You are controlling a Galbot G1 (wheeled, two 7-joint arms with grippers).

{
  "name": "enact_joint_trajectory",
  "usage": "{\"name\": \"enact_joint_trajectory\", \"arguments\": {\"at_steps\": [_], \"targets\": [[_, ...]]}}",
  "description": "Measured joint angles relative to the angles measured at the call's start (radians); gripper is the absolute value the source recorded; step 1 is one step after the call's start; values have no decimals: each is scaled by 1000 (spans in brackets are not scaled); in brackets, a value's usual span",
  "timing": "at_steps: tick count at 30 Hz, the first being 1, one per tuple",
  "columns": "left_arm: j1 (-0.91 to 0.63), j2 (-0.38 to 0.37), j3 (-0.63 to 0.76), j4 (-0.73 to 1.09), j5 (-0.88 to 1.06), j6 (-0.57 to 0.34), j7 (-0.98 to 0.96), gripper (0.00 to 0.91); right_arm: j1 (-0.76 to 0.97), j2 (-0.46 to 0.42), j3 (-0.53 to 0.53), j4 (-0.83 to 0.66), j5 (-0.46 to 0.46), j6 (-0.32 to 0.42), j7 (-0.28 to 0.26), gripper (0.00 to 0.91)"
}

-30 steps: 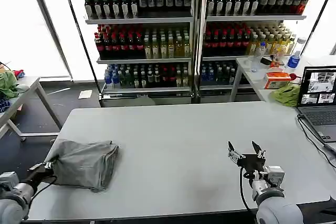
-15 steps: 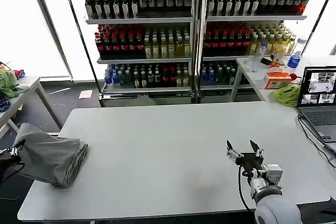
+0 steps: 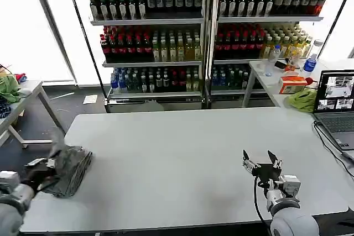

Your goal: Fold and organize the clothes.

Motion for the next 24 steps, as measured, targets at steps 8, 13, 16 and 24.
{"name": "enact_joint_trajectory", "arguments": {"at_steps": [8, 13, 16, 24], "targets": [[-77, -4, 288, -109, 2, 36, -57, 0, -24, 21, -1, 6, -17, -5, 0, 907], [-110, -16, 403, -114, 14, 37, -60, 0, -32, 34, -13, 12, -34, -7, -4, 907], [-122, -24, 444, -114, 17, 35, -59, 0, -35, 40, -22, 14, -45, -8, -6, 907], [-147, -49, 497, -111, 7, 20, -56, 10, -38, 53, -58, 19, -74, -11, -10, 907]]}}
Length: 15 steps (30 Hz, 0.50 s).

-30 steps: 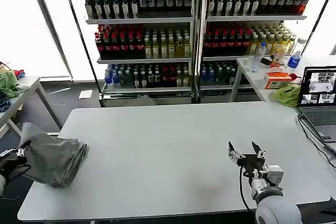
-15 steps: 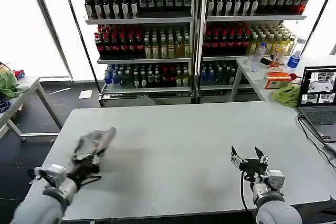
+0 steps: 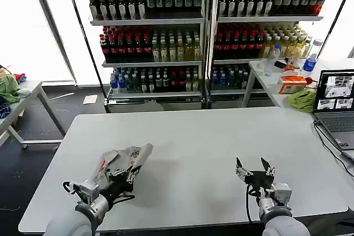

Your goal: Fold and organize the clothes.

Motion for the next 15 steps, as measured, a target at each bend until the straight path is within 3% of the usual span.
{"name": "enact_joint_trajectory", "arguments": {"at_steps": [12, 13, 14, 15], "targets": [[-81, -48, 91, 54, -40, -52, -21, 20, -2, -2, -34, -6, -20, -7, 3, 907], [-92, -52, 100, 63, -42, -54, -24, 202, -2, -2, -38, -8, -22, -8, 3, 907], [-103, -57, 109, 73, -45, -56, -25, 907, -3, -2, -40, -8, -24, -8, 3, 907], [-114, -62, 118, 83, -47, -57, -25, 907, -3, -2, -42, -9, -25, -8, 3, 907]]}}
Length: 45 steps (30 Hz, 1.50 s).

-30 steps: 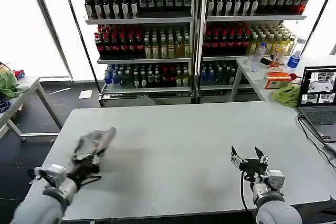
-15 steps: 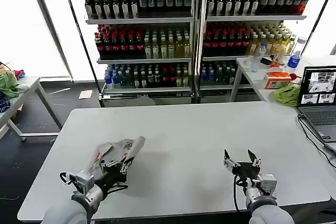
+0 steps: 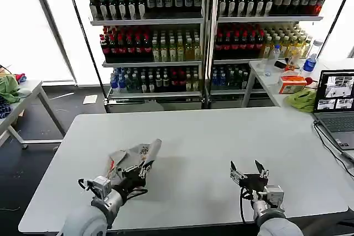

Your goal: Fold and organize the clothes.

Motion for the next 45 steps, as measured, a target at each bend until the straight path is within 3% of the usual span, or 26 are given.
{"name": "enact_joint_trajectory", "arguments": {"at_steps": [13, 21, 45], "targets": [[-76, -56, 48, 66, -82, -66, 9, 907, 12, 6, -33, -10, -14, -6, 5, 907], [-70, -53, 34, 63, -106, -83, -5, 907, 23, -2, -54, -12, 15, -8, 16, 907], [29, 11, -252, -34, -105, -15, -123, 907, 299, 18, -248, -157, 543, -59, 120, 907]]}}
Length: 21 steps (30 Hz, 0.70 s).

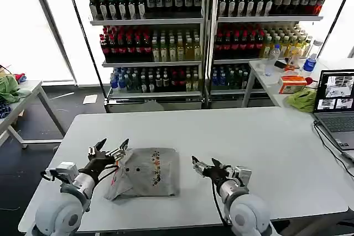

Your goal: Fold and organize the clothes.

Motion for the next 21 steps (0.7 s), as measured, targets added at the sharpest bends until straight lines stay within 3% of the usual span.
{"name": "enact_joint_trajectory", "arguments": {"at_steps": [9, 21], "targets": [[33, -3, -50, -6, 1, 11, -14, 907, 135, 4, -120, -95, 138, -7, 42, 907], [46, -11, -72, -1, -1, 15, -18, 907, 228, 30, -230, -183, 197, -10, 83, 907]]}}
